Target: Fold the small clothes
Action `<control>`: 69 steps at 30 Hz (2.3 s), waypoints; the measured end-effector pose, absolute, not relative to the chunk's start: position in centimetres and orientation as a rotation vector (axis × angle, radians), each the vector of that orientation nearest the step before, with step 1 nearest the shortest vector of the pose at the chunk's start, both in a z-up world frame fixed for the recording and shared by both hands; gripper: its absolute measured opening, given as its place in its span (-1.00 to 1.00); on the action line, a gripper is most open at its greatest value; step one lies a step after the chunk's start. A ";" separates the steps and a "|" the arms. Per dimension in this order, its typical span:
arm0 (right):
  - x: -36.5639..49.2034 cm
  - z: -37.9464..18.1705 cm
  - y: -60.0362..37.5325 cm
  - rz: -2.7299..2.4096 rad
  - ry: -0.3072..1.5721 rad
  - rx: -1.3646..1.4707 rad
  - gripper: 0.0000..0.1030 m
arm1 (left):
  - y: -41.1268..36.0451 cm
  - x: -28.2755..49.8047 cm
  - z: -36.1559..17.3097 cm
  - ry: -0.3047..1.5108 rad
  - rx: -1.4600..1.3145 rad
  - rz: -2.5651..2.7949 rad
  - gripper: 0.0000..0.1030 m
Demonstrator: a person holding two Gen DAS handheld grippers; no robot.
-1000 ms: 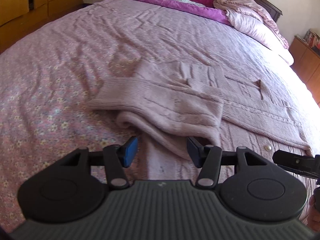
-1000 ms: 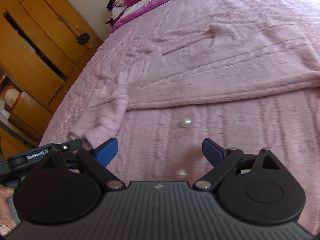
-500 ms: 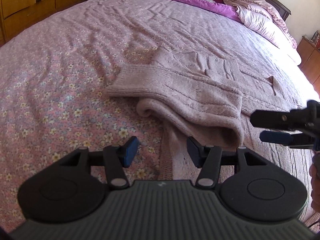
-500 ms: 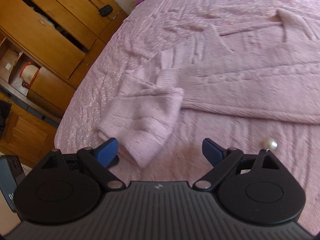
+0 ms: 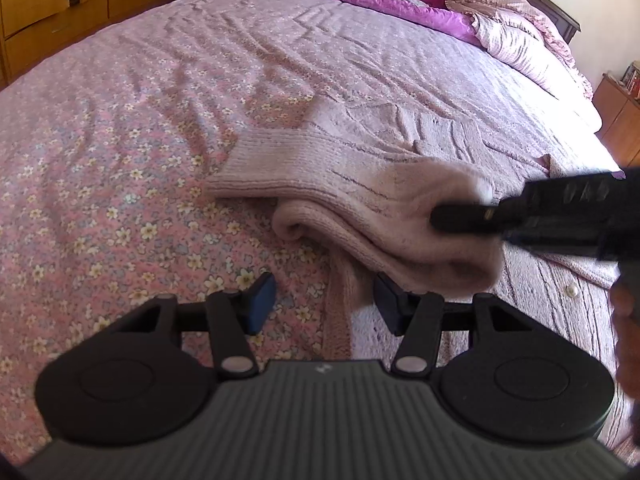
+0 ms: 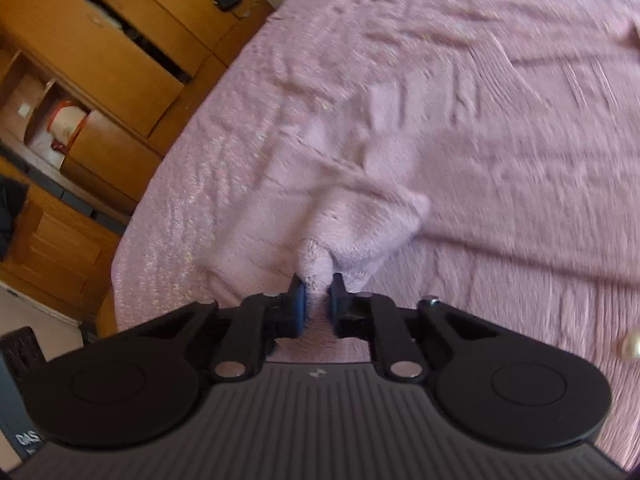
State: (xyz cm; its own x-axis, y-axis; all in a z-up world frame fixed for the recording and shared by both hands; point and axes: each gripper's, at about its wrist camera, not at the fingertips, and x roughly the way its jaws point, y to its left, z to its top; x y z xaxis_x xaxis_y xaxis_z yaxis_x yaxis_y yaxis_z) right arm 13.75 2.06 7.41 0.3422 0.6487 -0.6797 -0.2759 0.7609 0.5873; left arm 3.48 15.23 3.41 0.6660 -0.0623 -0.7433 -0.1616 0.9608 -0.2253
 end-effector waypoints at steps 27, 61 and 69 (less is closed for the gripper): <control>13.4 14.4 -9.4 0.355 0.778 0.094 -0.79 | 12.0 6.7 2.8 0.836 -0.122 0.029 0.14; 12.0 7.5 4.1 0.528 0.808 -0.163 0.22 | 11.7 6.5 2.6 0.835 -0.124 0.027 0.22; 11.3 6.6 4.3 0.455 0.741 -0.204 -0.32 | 11.5 6.5 2.5 0.833 -0.115 0.026 0.24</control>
State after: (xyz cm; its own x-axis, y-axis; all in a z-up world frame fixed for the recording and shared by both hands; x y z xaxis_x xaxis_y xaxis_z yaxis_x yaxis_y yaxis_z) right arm 11.29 4.27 6.62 0.6461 0.3261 -0.6901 -0.4676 0.8837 -0.0202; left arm 6.54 11.54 2.48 0.6724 -0.0226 -0.7398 -0.0680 0.9934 -0.0921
